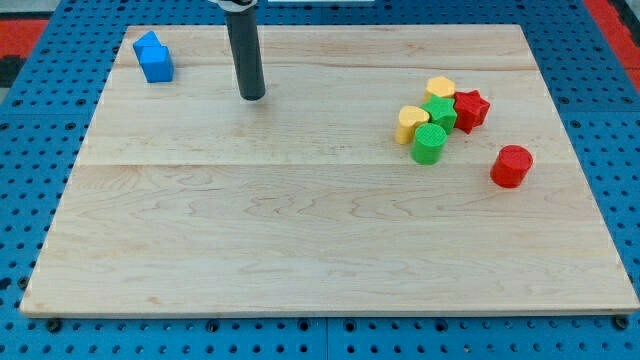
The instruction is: Move the hexagon into the green star and red star
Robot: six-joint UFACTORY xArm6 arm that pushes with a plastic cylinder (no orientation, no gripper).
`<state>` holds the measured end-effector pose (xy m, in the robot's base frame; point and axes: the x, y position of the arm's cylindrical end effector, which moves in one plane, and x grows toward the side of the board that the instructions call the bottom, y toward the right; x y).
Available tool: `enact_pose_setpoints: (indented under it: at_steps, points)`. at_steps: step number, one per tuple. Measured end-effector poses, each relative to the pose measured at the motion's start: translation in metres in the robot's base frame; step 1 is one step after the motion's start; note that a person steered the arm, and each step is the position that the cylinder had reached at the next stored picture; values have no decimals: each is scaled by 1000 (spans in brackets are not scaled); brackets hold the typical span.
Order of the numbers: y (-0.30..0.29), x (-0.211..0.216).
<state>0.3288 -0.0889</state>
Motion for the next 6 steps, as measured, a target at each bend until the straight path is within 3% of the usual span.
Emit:
enact_pose_setpoints:
  at_steps: [3, 4, 6]
  points:
    - [7, -37]
    - [41, -49]
    - [195, -63]
